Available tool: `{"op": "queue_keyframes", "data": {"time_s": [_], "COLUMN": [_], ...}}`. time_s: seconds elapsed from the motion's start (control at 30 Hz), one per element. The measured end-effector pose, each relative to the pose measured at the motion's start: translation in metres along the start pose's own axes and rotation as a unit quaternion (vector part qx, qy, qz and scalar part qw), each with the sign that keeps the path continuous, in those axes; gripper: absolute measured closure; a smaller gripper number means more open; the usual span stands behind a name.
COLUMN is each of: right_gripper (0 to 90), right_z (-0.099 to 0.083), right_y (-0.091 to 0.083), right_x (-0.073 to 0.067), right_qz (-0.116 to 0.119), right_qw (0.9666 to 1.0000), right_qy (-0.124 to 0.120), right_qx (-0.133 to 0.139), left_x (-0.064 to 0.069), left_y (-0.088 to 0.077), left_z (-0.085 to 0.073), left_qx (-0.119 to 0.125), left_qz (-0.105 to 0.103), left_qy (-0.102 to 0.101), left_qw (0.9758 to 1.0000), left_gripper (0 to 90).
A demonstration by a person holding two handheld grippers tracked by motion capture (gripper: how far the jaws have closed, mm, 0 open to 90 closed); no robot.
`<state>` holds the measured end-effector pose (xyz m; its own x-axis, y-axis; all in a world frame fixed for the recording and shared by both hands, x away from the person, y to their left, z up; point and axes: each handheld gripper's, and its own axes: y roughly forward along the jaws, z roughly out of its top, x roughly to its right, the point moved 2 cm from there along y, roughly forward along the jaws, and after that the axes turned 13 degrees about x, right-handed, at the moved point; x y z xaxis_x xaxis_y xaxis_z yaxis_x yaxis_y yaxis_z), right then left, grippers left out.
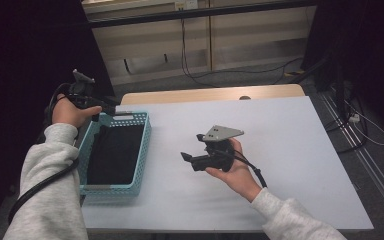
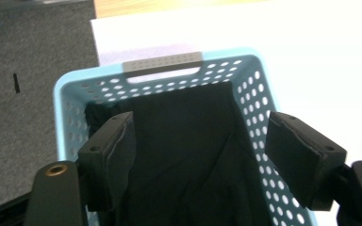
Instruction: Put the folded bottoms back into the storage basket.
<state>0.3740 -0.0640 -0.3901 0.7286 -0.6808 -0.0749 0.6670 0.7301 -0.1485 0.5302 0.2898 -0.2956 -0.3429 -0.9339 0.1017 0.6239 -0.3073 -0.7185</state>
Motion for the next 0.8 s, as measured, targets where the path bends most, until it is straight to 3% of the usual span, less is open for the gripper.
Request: {"op": "queue_keyframes", "data": {"time_s": [0.1, 0.3, 0.8], "right_gripper": [21.0, 20.6, 19.8], "right_z": [-0.006, -0.012, -0.028], "right_y": [-0.011, -0.024, -0.050], "right_x": [0.011, 0.022, 0.039], "right_qz": [-0.014, -0.020, -0.039], "right_qw": [0.9999, 0.9997, 0.9989], "right_qy": [0.007, 0.015, 0.023], "right_qx": [-0.001, -0.001, -0.007], "left_x": [0.010, 0.029, 0.057], "left_y": [0.004, 0.013, 0.019], "left_z": [-0.001, -0.001, -0.003], "left_qx": [-0.001, 0.000, 0.013], "left_qz": [-0.010, -0.024, -0.053], "left_qy": [0.007, 0.023, 0.044], "left_qw": [0.9999, 0.9995, 0.9976], "left_gripper": [24.5, 23.6, 22.7]}}
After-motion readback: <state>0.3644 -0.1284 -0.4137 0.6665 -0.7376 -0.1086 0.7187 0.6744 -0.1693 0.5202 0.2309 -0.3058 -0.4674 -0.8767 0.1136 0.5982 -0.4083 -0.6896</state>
